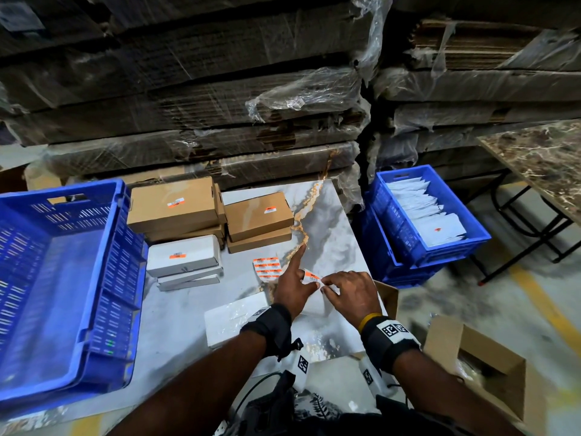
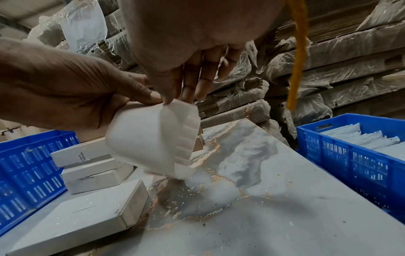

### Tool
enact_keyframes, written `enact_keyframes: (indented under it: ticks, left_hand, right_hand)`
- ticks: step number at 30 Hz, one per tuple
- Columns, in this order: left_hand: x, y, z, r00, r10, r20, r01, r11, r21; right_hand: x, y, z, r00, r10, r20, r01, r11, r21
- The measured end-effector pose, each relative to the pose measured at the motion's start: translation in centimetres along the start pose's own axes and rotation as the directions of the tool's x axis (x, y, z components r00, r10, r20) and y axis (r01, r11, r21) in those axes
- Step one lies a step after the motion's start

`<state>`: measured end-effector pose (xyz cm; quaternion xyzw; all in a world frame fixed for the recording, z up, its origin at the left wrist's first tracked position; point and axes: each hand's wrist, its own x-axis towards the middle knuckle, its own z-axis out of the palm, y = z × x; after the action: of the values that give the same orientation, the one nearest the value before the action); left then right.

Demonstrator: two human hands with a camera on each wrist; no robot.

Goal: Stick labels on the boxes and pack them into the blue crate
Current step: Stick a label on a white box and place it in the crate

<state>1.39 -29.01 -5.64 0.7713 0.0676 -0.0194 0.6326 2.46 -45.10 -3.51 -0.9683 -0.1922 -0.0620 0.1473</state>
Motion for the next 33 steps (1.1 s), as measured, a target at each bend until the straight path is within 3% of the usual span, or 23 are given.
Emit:
enact_keyframes:
  ticks: [16, 22, 28, 33]
  left_hand:
    - [-0.2, 0.6, -0.1, 0.998, 0.04, 0.041, -0.044, 0.996, 0.083]
    - [-0.4, 0.7, 0.0, 0.998, 0.041, 0.055, -0.047, 0.994, 0.1]
    - [-0.7, -0.3, 0.5, 0.997, -0.015, 0.07, 0.012, 0.999, 0.047]
    - [-1.1, -1.1, 1.4, 0.991, -0.105, 0.087, 0.11, 0.993, -0.053]
  right_hand:
    - [0.3, -0.4, 0.1, 1.0, 0.005, 0.009, -0.005, 1.0, -0.024]
    - [0.3, -0.1, 0.3, 0.993, 0.105, 0.062, -0.113, 0.983, 0.146]
    - [0.0, 0.4, 0.8, 0.922, 0.344, 0.179, -0.388, 0.817, 0.427]
    - [-0.3, 1.1, 1.1, 0.887, 0.427, 0.174, -0.45, 0.718, 0.532]
